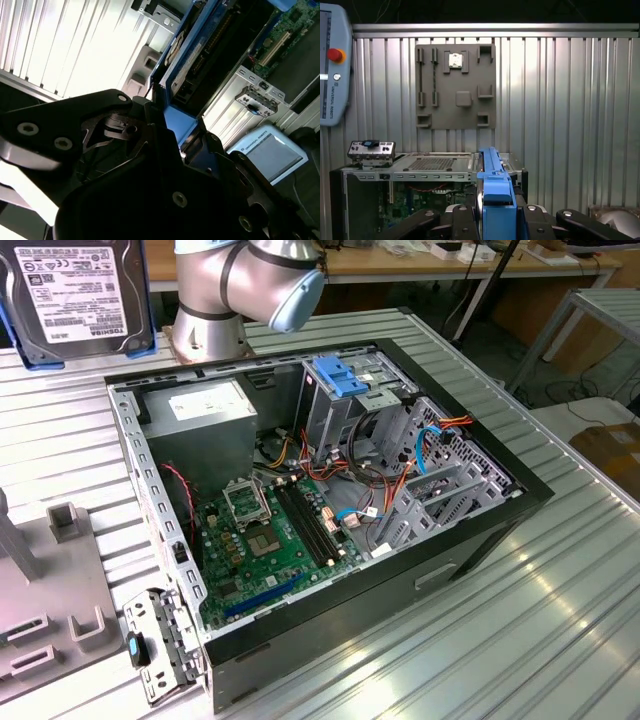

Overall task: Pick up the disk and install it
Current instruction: 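Pick up the disk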

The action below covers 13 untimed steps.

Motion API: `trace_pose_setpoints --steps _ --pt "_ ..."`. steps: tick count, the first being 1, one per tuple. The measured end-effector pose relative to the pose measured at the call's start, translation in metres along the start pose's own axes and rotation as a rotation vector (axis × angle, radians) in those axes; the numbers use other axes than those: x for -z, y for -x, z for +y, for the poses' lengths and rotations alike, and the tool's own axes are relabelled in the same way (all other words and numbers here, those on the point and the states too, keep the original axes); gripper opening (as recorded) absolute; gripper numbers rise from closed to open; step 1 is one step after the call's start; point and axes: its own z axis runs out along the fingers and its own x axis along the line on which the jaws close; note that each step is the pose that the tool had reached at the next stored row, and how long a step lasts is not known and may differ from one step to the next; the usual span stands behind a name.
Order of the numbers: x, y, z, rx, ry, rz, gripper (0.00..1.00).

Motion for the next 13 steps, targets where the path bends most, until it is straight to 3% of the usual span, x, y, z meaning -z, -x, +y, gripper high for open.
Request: trace_pose_setpoints --steps 3,6,10,13 --pt "-0.0012 0.0001 -0.0191 0.000 0.0000 0.0001 0.37" --pt "-0.0021 0.0001 -0.0293 0.000 0.0000 0.0001 0.37" --pt "-0.0029 0.0002 -0.0409 0.000 0.0000 0.0000 0.37" --pt "-0.0029 0.0002 -0.0415 0.000 0.0000 0.0000 0.37"
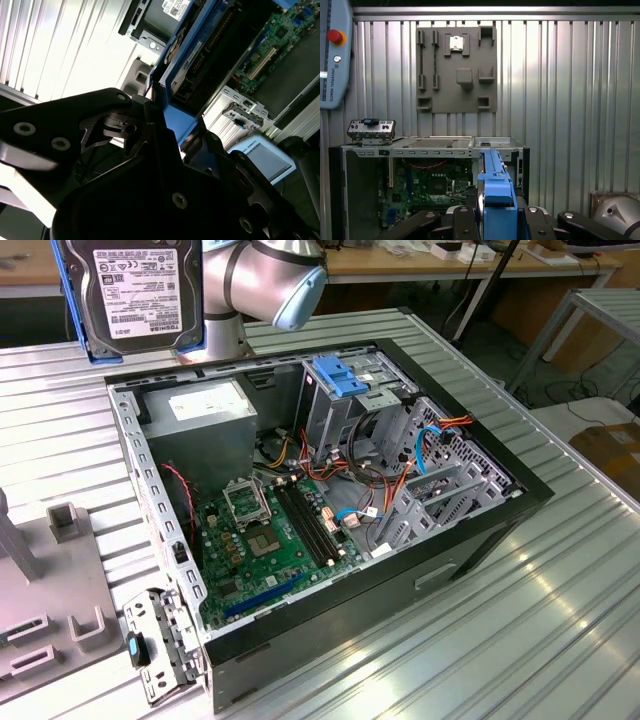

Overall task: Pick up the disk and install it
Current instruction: 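Pick up the disk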

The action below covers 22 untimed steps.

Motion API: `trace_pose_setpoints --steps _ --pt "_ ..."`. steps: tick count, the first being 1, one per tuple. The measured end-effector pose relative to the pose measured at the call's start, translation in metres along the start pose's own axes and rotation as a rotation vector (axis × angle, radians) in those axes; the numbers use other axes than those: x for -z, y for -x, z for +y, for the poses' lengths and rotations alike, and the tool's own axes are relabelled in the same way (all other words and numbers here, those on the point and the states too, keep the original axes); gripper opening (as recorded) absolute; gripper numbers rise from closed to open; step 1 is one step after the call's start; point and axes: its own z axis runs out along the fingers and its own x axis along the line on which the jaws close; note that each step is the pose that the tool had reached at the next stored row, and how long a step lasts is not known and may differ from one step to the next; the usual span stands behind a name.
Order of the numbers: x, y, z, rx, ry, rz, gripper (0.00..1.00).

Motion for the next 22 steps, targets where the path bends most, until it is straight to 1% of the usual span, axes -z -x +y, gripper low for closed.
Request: trace_pose_setpoints --steps 10,14,17,19,22 --pt "-0.0001 0.0000 -0.0026 0.000 0.0000 0.0000 0.37" --pt "-0.0001 0.0001 -0.0053 0.000 0.0001 0.0000 0.37" --pt "-0.0005 0.0001 -0.0129 0.000 0.0001 0.0000 0.37" --pt "-0.0007 0.0001 -0.0167 0.000 0.0000 0.0000 0.37" --pt "-0.0013 0.0002 -0.0299 0.000 0.0001 0.0000 0.37"
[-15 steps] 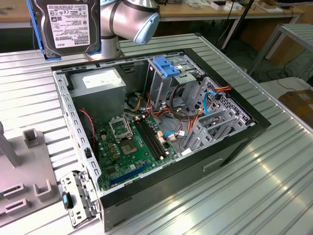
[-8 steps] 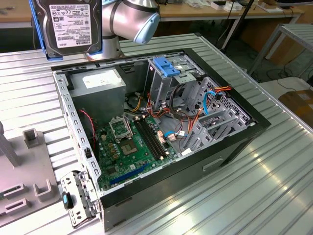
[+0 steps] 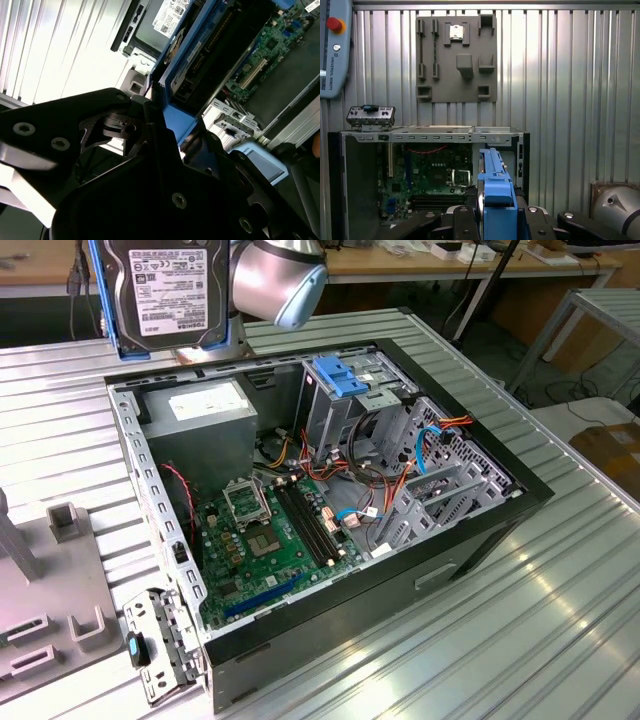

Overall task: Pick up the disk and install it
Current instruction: 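Pick up the disk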

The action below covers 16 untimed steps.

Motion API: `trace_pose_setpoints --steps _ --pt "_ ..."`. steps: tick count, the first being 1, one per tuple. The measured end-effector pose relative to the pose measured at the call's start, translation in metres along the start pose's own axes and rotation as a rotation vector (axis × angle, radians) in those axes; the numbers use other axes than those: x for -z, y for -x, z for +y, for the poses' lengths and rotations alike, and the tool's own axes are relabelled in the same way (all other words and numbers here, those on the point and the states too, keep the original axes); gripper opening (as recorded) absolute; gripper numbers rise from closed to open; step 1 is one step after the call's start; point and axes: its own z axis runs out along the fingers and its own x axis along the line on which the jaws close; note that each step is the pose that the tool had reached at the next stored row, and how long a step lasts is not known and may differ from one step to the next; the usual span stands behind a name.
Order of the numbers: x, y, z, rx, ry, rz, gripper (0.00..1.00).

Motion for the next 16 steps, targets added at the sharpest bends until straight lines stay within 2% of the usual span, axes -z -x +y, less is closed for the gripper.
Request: trace_pose_setpoints --steps 2,4,6,9,10,12,16 --pt "-0.0004 0.0001 -0.0106 0.000 -0.0001 0.0000 0.37" --pt "-0.0006 0.0001 -0.0156 0.000 0.0000 0.0001 0.37" --pt "-0.0010 0.0002 -0.0255 0.000 0.0000 0.0000 0.37" --pt "-0.0014 0.0002 -0.0329 0.000 -0.0001 0.0000 0.37" --pt "-0.0015 0.0002 -0.0373 0.000 0.0000 0.0000 0.37" --pt "-0.0022 0.0003 -0.0519 0.000 0.0000 0.0000 0.37" --pt "-0.0031 0.0004 -0.0690 0.000 0.0000 0.0000 0.37"
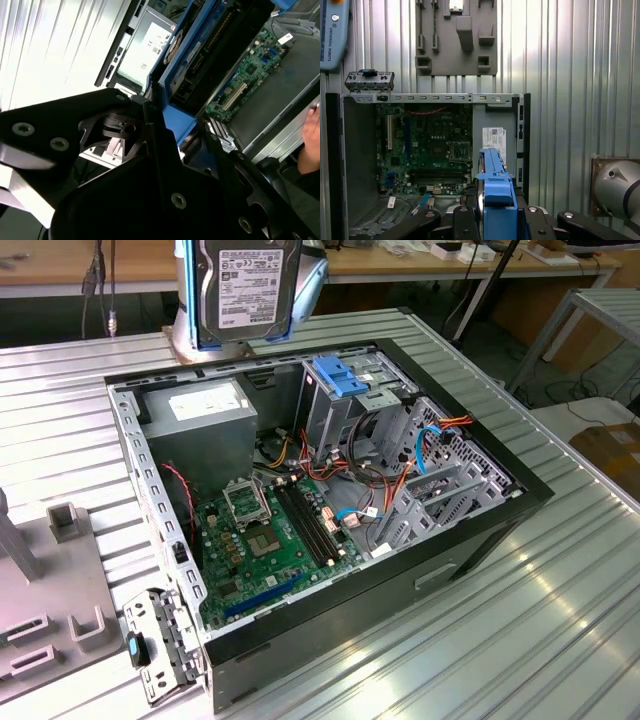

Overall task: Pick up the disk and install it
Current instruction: 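Pick up the disk, then insert the disk into the insertion slot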

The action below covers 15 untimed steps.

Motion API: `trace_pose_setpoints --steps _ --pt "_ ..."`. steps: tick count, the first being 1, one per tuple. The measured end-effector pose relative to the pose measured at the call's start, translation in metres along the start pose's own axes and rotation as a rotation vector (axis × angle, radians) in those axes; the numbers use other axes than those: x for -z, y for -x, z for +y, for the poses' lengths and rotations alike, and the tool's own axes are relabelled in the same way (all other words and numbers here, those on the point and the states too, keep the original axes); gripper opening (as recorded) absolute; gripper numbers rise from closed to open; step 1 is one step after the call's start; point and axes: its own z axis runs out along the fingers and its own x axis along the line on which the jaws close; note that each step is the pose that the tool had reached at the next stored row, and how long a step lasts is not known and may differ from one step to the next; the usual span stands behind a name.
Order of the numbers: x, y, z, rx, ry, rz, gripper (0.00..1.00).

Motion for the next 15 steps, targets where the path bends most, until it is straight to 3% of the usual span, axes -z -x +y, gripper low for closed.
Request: trace_pose_setpoints --steps 15 --pt "0.0000 -0.0008 -0.0018 0.000 0.0000 0.0000 0.37"
